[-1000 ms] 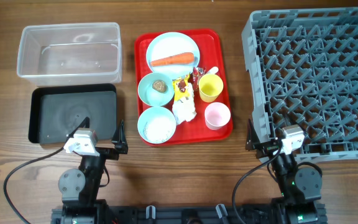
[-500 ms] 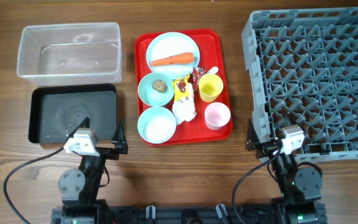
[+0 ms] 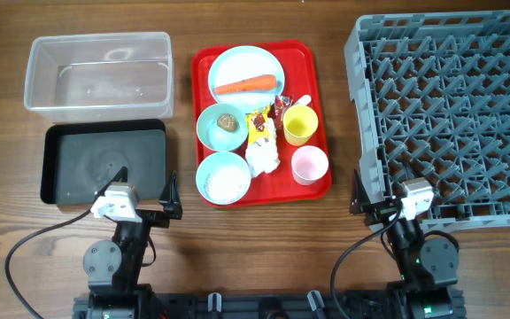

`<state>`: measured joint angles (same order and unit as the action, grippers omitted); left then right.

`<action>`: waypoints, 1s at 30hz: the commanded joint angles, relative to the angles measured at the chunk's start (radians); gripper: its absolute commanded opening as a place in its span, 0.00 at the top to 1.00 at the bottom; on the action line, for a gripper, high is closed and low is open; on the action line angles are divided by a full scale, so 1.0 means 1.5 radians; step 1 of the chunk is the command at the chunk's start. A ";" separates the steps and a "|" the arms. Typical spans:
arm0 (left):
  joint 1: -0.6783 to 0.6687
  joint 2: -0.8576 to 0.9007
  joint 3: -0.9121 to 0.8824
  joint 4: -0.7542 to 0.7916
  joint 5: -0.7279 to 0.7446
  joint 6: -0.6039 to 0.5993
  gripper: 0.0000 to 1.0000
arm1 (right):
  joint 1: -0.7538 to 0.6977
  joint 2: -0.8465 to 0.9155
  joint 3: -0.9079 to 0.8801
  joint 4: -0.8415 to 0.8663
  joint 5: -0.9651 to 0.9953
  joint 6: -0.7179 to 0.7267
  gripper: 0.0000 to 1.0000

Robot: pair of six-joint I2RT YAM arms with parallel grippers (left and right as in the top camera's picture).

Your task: Sort waste into correct bins and load items into the dishwasher rack

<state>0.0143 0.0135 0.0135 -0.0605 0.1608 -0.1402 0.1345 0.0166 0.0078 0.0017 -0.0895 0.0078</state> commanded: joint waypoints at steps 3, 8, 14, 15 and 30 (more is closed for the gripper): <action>0.004 -0.006 -0.005 0.000 -0.006 0.001 0.00 | 0.001 -0.004 -0.002 0.004 -0.006 0.012 0.00; 0.004 -0.005 -0.005 -0.001 -0.006 0.001 0.00 | 0.001 -0.004 -0.002 0.004 -0.006 0.013 0.00; 0.004 -0.005 -0.005 0.000 -0.006 0.001 0.00 | 0.001 -0.004 -0.002 0.004 -0.006 0.013 0.00; 0.004 -0.005 -0.005 0.000 -0.006 0.001 0.00 | 0.001 -0.004 -0.002 0.004 -0.006 0.014 0.00; 0.004 -0.005 -0.005 0.000 -0.006 0.001 0.00 | 0.001 -0.004 -0.002 0.097 -0.039 0.014 0.00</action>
<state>0.0143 0.0139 0.0135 -0.0601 0.1608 -0.1402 0.1345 0.0166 0.0063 0.1154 -0.1204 0.0147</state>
